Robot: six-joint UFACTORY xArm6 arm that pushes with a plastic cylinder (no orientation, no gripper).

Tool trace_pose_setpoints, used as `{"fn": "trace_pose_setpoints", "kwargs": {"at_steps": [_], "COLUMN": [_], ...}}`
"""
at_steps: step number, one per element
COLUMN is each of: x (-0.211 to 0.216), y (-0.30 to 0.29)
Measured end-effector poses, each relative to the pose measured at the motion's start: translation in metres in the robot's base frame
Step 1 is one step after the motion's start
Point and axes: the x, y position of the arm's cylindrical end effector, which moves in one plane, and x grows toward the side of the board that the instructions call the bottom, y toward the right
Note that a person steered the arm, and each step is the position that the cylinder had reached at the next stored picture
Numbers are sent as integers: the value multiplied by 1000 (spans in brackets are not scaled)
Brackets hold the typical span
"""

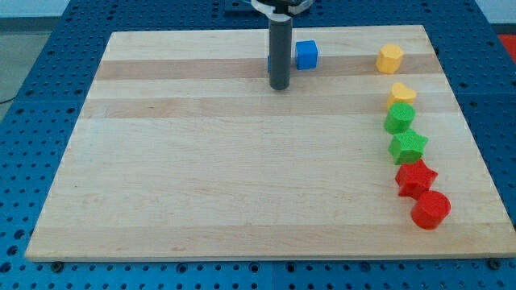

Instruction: Point your arm to the green circle

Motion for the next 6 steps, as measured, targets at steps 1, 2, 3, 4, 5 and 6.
{"fn": "trace_pose_setpoints", "kwargs": {"at_steps": [1, 2, 3, 4, 5, 6], "x": [-5, -15, -26, -27, -27, -14], "y": [1, 5, 12, 12, 11, 22]}}
